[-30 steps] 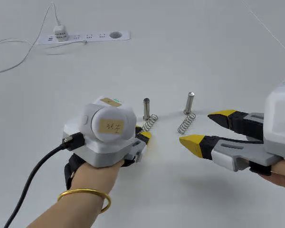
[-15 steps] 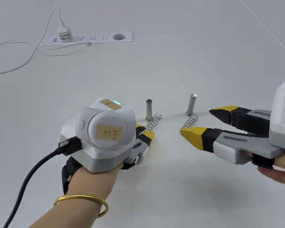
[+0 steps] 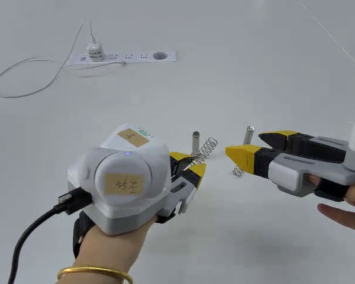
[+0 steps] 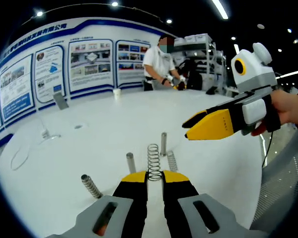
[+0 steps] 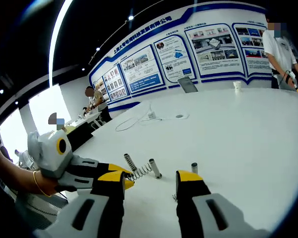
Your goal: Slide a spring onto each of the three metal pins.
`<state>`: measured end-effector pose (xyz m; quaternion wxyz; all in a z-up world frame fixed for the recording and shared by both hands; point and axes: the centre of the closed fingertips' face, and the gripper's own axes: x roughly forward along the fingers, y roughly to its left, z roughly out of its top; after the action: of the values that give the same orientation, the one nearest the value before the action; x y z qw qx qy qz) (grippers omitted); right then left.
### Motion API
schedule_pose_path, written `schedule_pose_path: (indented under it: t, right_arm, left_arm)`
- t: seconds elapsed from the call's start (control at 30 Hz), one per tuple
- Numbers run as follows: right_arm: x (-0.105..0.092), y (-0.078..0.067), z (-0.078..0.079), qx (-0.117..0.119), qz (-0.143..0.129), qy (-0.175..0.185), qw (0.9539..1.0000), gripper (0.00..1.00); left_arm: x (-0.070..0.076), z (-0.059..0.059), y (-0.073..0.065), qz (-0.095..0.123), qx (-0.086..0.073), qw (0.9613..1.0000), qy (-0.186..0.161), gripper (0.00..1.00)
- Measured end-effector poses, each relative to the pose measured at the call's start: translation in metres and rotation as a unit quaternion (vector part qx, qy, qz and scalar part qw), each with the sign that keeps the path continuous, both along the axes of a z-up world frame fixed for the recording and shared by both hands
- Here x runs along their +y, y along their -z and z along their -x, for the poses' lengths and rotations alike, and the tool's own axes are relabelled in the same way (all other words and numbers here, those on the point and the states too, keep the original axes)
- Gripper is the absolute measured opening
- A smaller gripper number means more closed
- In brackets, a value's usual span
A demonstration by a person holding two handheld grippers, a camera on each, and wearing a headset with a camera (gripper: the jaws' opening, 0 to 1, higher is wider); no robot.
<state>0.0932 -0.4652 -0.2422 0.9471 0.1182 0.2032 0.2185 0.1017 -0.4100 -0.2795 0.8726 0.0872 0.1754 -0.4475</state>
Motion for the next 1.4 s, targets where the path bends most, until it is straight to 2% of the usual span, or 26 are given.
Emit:
schedule_pose_path:
  t: [0.17,0.27,0.37,0.6,0.73,0.9,1.2,1.27,1.4]
  right_arm:
    - [0.006,-0.011,-0.003,-0.003,-0.046,0.001,0.999,0.37]
    - [0.01,-0.017,-0.004,0.0,-0.083,0.005,0.9966,0.36]
    - [0.013,-0.019,-0.004,0.005,-0.106,0.004,0.9944,0.33]
    - [0.019,-0.018,-0.002,0.022,-0.136,0.002,0.9905,0.29]
    - [0.023,-0.018,-0.001,0.03,-0.157,0.001,0.9872,0.26]
    - [0.029,-0.016,0.0,0.049,-0.189,0.0,0.9808,0.2]
    - [0.034,-0.02,0.0,0.059,-0.224,0.002,0.9728,0.14]
    - [0.035,-0.021,0.001,0.065,-0.239,0.0,0.9689,0.14]
    - [0.037,-0.02,0.001,0.07,-0.248,0.0,0.9661,0.13]
  left_arm:
    - [-0.001,0.005,-0.014,0.02,-0.009,0.9998,0.004,0.1]
    - [0.0,0.009,-0.022,0.034,-0.013,0.9993,0.004,0.1]
    - [0.0,0.013,-0.028,0.044,-0.017,0.9989,0.007,0.1]
    - [0.001,0.018,-0.036,0.056,-0.028,0.9979,0.015,0.1]
    - [0.0,0.021,-0.037,0.065,-0.03,0.9973,0.021,0.1]
    - [-0.001,0.024,-0.041,0.077,-0.036,0.996,0.027,0.1]
    - [-0.002,0.028,-0.048,0.095,-0.042,0.994,0.033,0.1]
    - [-0.001,0.028,-0.048,0.095,-0.042,0.994,0.032,0.1]
    - [0.0,0.028,-0.047,0.094,-0.043,0.9942,0.032,0.1]
